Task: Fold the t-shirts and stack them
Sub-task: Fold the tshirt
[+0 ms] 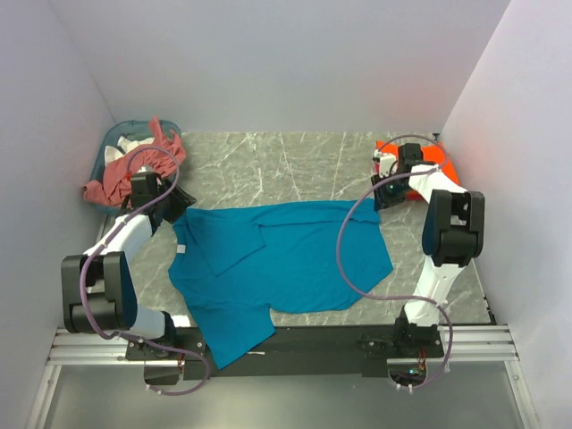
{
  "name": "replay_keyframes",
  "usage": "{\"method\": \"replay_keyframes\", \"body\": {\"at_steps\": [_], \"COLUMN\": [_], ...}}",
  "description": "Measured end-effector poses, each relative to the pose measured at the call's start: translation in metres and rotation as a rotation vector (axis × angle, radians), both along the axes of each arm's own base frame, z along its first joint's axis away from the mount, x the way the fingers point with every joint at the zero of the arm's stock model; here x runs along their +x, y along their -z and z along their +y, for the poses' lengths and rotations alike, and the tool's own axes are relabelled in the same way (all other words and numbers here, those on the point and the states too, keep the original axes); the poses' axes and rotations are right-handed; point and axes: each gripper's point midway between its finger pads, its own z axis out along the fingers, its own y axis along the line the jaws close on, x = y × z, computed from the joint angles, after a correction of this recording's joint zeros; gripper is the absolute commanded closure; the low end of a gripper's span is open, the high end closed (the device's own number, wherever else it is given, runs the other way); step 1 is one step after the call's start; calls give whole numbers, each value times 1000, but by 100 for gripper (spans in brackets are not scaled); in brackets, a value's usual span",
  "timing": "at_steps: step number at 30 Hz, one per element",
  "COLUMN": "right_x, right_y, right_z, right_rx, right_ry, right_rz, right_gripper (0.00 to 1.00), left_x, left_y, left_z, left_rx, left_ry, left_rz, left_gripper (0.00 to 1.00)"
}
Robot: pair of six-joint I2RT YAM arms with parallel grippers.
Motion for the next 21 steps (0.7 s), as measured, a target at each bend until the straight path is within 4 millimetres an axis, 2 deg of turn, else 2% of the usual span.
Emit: {"method": "replay_keyframes", "body": {"at_steps": [6, 10, 16, 18, 21], "right_x": [-3, -5, -18, -13, 9], "right_y": [-41, -59, -60, -63, -65], "right_z": [15, 42, 96, 109, 123], "right_rx": [20, 24, 3, -25, -80], "right_ry": [-143, -346, -766, -874, -979], "right_rz": [-95, -147, -199, -221, -268], "right_gripper": [55, 53, 51, 51, 51], "left_x": [-1, 1, -3, -7, -12], "left_y": [-22, -43, -37, -33, -30], "left_z": [-4, -5, -5, -4, -4], "left_rx": [28, 53, 50, 52, 52], "left_ry": [55, 75, 70, 64, 62], "left_rz": [-70, -127, -108, -94, -83], "left_gripper": [41, 41, 42, 42, 42]}}
